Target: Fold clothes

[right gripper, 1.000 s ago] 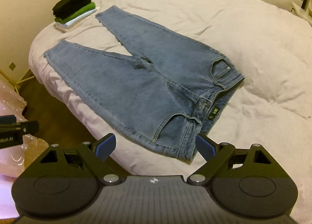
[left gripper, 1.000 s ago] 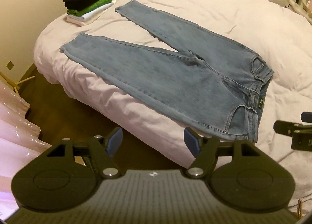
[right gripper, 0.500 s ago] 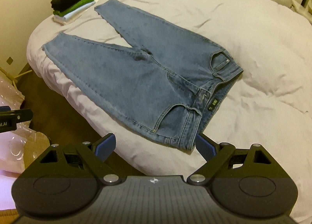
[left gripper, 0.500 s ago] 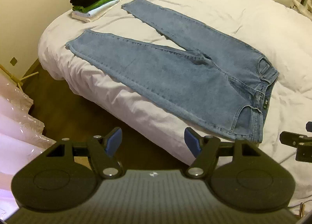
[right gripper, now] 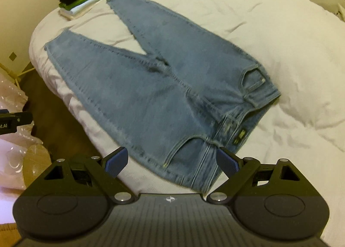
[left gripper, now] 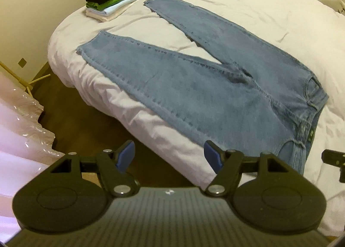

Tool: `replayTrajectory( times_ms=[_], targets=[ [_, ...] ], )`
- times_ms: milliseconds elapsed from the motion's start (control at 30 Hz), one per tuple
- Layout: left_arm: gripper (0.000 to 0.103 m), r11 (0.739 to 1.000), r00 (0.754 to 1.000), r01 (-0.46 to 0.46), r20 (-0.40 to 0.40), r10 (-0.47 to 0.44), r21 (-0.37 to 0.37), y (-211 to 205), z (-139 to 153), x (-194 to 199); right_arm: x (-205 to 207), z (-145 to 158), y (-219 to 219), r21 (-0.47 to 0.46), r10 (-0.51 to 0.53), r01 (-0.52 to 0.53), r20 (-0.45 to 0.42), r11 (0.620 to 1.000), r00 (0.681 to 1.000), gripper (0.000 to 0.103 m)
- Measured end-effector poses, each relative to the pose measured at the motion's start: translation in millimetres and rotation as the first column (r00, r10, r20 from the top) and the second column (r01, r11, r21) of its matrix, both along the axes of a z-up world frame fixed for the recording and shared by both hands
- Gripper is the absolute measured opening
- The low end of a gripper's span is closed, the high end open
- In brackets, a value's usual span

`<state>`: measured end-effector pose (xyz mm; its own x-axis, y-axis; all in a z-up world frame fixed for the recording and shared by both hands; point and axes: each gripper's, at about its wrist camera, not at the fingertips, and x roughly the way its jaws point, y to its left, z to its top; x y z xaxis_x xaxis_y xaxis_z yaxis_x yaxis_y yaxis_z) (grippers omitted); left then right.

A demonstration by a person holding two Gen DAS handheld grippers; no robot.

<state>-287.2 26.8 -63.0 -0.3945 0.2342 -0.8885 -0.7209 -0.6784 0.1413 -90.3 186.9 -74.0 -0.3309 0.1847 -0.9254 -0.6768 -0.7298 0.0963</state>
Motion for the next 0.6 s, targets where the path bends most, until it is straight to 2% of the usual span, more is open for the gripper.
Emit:
replayTrajectory(
  times_ms=[233, 400, 500, 600],
  targets=[
    [0.068, 1.000, 0.999, 0.025, 0.021, -0.025, -0.003, 36.6, -8.8, -18.7, -0.6, -8.3, 44.5, -0.014, -0.055, 0.055, -0.006, 0.998, 0.998, 0.091],
    [0.068, 0.993, 0.992, 0.120, 0.028, -0.120, -0.006, 65.8, -21.0, -41.4, -1.1, -26.8, 70.3, -0.044, -0.157, 0.157, 0.004, 0.987, 0.988, 0.091],
    [0.068, 0.978, 0.977, 0.209, 0.056, -0.208, -0.007, 89.2, -33.8, -63.6, -8.2, -41.0, 82.3, -0.055, -0.232, 0.233, 0.012, 0.971, 0.973, 0.091],
    [0.068, 0.945, 0.941, 0.327, 0.093, -0.325, 0.002, 118.2, -47.5, -95.3, -25.1, -58.8, 90.3, -0.082, -0.323, 0.323, 0.009, 0.943, 0.946, 0.091]
  ],
)
